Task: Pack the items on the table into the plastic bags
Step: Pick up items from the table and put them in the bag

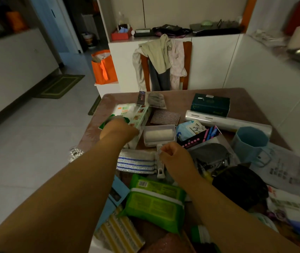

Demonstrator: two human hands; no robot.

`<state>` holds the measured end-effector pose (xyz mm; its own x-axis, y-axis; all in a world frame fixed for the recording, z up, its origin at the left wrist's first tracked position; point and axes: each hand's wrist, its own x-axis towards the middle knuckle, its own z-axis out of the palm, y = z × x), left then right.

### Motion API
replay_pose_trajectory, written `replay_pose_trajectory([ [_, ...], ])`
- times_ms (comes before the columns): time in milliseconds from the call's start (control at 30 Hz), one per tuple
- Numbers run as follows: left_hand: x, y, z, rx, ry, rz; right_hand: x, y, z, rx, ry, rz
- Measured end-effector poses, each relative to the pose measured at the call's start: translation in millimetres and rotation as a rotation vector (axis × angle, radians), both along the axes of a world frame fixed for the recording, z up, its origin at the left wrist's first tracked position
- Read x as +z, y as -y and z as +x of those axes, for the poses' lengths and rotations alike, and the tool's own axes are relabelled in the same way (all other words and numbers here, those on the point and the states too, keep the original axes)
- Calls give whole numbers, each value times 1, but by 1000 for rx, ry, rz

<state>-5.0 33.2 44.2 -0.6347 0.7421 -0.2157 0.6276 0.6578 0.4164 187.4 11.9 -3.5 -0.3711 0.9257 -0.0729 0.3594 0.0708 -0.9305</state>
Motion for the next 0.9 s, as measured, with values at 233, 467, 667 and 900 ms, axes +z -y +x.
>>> replay_pose_trajectory([
  [233, 54, 40, 7, 141, 451, 233, 32, 18, -1, -22, -39, -117],
  [467, 110, 135, 65, 6, 805, 187, 95, 48, 7, -43, -349, -603],
  [667, 131, 228, 91, -60, 734, 165, 125, 98, 31, -63, -598, -675],
  [900, 137, 322, 79, -3, 426, 211, 137, 160, 50, 187, -526, -640],
])
